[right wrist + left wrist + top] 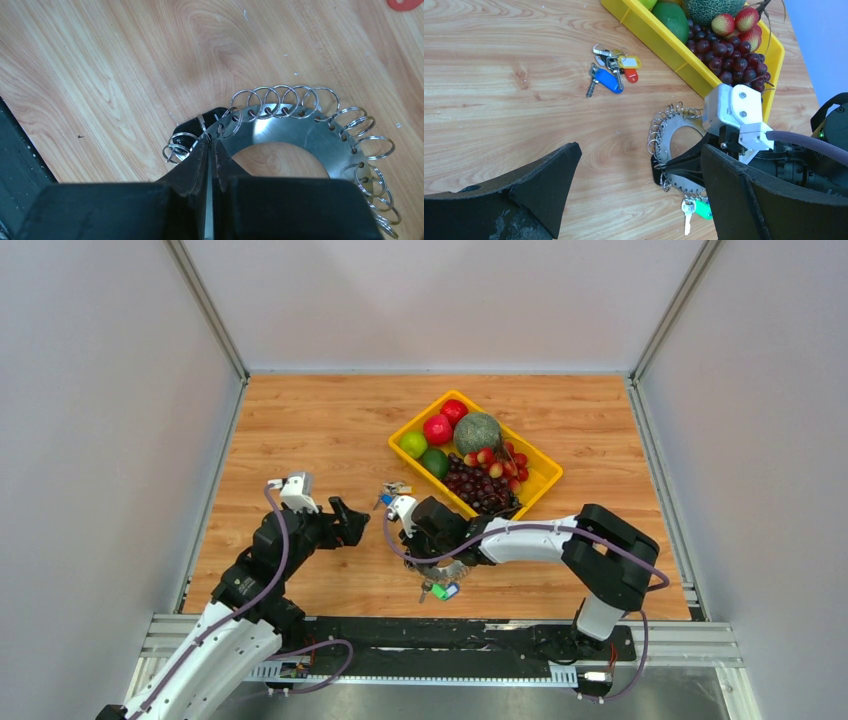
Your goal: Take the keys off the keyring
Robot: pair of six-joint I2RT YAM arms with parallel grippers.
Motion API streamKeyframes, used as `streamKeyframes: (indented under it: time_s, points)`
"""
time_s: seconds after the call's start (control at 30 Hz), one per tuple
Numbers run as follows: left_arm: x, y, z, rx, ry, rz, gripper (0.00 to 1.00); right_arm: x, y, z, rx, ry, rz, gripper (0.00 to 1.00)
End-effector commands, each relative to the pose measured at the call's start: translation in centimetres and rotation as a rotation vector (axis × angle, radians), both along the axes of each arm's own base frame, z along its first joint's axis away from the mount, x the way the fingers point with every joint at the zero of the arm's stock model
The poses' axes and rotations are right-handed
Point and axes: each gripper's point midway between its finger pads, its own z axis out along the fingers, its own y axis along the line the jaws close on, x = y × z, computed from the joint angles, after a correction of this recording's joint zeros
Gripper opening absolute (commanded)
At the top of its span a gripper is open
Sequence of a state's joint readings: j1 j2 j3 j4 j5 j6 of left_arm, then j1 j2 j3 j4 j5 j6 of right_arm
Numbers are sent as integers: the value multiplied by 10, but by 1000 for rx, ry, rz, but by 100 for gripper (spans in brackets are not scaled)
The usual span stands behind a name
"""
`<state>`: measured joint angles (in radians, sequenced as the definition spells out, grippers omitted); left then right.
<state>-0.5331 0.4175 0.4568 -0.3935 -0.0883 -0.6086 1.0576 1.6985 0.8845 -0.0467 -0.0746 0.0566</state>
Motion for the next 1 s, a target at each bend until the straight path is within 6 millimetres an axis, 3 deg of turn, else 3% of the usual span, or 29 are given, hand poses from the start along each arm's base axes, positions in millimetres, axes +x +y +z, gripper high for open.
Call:
streamKeyframes:
  time_s: [0.0, 0.17, 0.47, 0.73, 0.77, 0.8, 0.83, 0.87, 0.9, 0.93, 0.97]
  points:
    - [3, 0, 17, -22, -34, 7, 100, 8, 19, 35, 116, -67, -7, 3]
    - [7, -8, 12, -24, -28, -24, 100, 6, 6, 76, 220, -125, -50, 0]
    - [13, -30, 0, -46, -19, -110, 100, 14, -10, 110, 278, -208, -116, 0]
    - [-1, -50, -23, -54, -47, -276, 100, 13, -19, 145, 362, -254, -140, 0]
    - [-4, -57, -14, -72, -104, -331, 100, 13, -21, 150, 374, -258, -142, 0]
    - [-10, -62, -24, -73, -111, -377, 100, 12, -21, 154, 385, -261, -143, 0]
    - [-15, -70, -12, -102, -184, -443, 100, 11, -22, 159, 399, -264, -142, 0]
    - [-21, -72, -24, -108, -181, -474, 100, 10, -23, 164, 413, -265, -143, 0]
    - [-21, -74, -14, -127, -242, -483, 100, 9, -23, 169, 428, -268, -144, 0]
    - [-24, -74, -23, -128, -241, -494, 100, 8, -24, 175, 442, -270, -140, 0]
    - [-23, -75, -14, -140, -297, -498, 100, 6, -25, 181, 456, -272, -135, 0]
